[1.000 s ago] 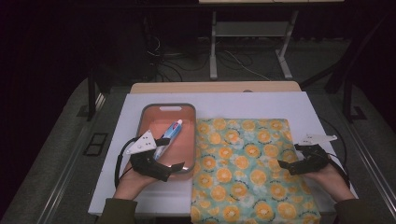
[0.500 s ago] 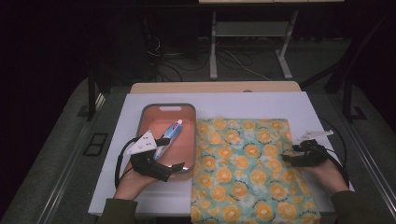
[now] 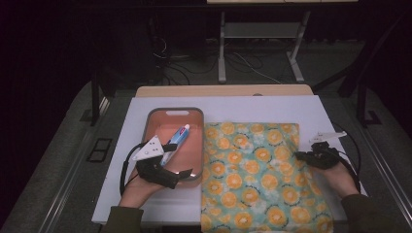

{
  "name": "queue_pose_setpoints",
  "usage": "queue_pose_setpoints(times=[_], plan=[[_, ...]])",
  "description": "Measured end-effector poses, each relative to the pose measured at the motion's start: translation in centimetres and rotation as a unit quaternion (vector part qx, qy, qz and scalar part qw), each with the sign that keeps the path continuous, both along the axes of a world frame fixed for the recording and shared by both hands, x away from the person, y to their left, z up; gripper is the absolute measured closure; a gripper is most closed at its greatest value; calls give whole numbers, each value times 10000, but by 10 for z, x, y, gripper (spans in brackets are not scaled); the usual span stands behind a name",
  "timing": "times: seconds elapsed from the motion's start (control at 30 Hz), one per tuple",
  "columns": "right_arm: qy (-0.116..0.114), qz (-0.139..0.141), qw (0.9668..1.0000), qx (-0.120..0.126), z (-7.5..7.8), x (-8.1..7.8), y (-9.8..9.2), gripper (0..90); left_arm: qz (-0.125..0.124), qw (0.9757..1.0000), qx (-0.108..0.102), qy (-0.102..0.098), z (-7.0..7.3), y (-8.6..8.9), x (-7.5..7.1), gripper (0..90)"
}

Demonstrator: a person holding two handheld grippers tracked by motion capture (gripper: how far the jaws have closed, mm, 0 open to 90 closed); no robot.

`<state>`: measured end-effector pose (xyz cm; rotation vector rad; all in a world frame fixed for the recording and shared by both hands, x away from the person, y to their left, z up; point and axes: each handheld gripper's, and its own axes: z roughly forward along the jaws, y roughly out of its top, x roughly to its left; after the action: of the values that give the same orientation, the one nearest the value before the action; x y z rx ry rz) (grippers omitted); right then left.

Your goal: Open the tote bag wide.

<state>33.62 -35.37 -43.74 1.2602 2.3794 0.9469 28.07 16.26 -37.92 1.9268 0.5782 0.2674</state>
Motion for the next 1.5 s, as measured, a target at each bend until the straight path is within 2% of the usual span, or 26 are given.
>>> queue_pose_setpoints(times=[0.07,0.17,0.2,0.23,0.37,0.5,0.53,0.6,0.63,0.67,0.73,0.8,0.83,0.87,0.9,0.93,1.0,1.1,1.13,1.2,1.23,1.27,1.3,1.43,1.47,1.5], plan=[[-84,-210,9997,97,2,9,-5,896,11,10000,8,2,0,0,0,0],[-141,-492,9987,35,4,24,-13,896,15,10000,5,6,0,0,0,0],[-141,-492,9987,35,4,24,-13,896,20,10000,3,13,0,-1,0,0],[-173,-718,9973,16,5,33,-19,897,17,10000,8,15,0,-1,0,0],[-200,-1147,9931,-142,0,51,-30,896,21,10000,30,22,0,-1,0,0],[-146,-1252,9918,-192,-7,59,-35,884,23,10000,35,23,0,-1,1,0],[-148,-1224,9922,-194,-6,58,-36,832,25,10000,38,28,0,-1,1,0],[-251,-1225,9921,-133,0,53,-37,651,24,10000,28,34,0,-1,0,0],[-251,-1225,9921,-133,0,53,-37,651,26,10000,25,32,0,-1,0,0],[-341,-1084,9935,-25,10,45,-35,509,23,10000,35,32,0,-1,0,0],[-355,-844,9958,64,21,34,-32,441,21,10000,31,27,0,-1,0,0],[-380,-554,9975,225,29,19,-27,404,26,10000,29,33,0,-1,1,0],[-380,-394,9982,250,32,12,-24,397,29,10000,29,32,0,-1,0,0],[-380,-394,9982,250,32,12,-24,397,27,10000,27,29,0,-1,0,0],[-391,-276,9986,202,34,4,-20,384,21,10000,42,24,0,-1,0,0],[-395,29,9990,198,37,-11,-12,371,25,10000,45,23,0,-1,0,0],[-367,347,9984,263,38,-25,-4,353,28,10000,46,22,0,-1,0,0],[-286,863,9954,312,36,-44,12,336,33,10000,50,23,0,-1,0,0],[-286,863,9954,312,36,-44,12,336,33,10000,50,22,0,-1,0,0],[-191,1205,9919,358,33,-56,23,332,33,10000,53,21,0,-1,0,0],[-99,1506,9879,345,28,-67,34,329,33,10000,54,25,0,-1,0,0],[-99,1506,9879,345,28,-67,34,329,34,10000,55,25,0,-1,0,0],[-31,1732,9842,373,24,-75,43,329,34,10000,55,24,0,-1,0,0],[106,2246,9740,291,15,-92,62,332,36,10000,57,26,0,-1,0,0],[106,2246,9740,291,15,-92,62,332,37,10000,58,28,0,-1,1,0],[189,2398,9705,171,11,-99,70,336,38,10000,57,29,0,-1,1,0]])
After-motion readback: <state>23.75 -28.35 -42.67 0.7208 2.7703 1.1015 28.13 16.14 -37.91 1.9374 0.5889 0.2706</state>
